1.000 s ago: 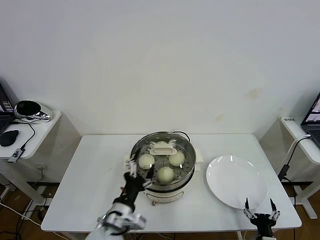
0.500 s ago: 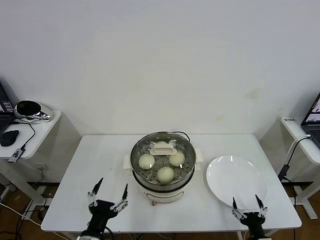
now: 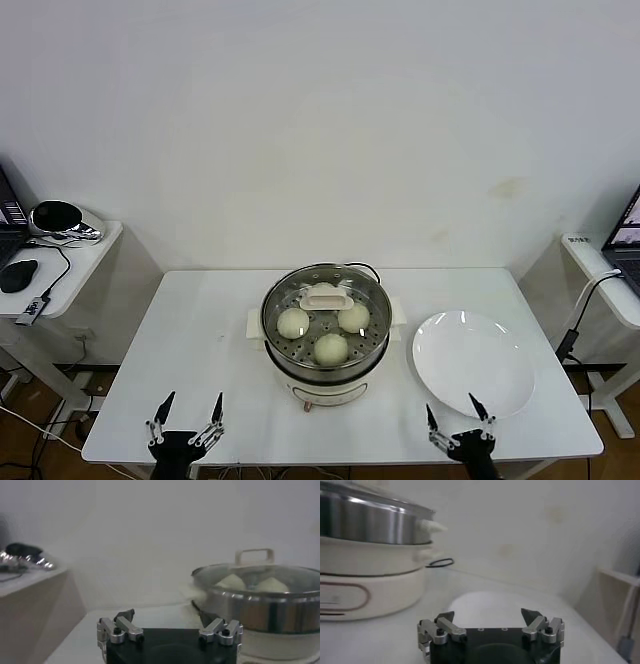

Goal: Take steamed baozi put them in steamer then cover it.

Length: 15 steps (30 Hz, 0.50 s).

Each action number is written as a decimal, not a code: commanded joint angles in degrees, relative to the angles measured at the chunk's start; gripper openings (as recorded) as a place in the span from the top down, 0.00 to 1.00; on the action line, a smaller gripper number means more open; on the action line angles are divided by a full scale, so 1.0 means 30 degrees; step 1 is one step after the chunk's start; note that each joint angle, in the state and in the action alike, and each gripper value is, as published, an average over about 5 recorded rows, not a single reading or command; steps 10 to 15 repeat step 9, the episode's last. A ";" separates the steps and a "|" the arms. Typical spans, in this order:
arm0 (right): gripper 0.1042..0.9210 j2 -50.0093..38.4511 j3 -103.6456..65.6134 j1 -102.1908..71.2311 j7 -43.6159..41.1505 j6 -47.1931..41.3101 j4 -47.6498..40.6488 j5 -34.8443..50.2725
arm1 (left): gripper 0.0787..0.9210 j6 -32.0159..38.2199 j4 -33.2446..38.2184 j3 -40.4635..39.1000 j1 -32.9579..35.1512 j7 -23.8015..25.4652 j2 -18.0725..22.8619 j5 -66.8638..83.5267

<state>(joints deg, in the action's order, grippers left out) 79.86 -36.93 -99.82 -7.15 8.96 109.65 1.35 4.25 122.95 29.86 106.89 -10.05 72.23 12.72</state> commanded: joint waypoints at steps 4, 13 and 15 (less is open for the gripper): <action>0.12 -0.0251 0.0956 -0.0778 -0.0124 -0.0923 0.1228 0.0340 | 0.12 0.0913 -0.1717 0.0558 0.0597 0.0172 0.0273 0.1209; 0.12 -0.0227 0.0796 -0.0801 -0.0131 -0.0912 0.1242 0.0326 | 0.12 0.0880 -0.1933 0.0474 0.0530 0.0188 0.0231 0.1124; 0.12 -0.0227 0.0796 -0.0801 -0.0131 -0.0912 0.1242 0.0326 | 0.12 0.0880 -0.1933 0.0474 0.0530 0.0188 0.0231 0.1124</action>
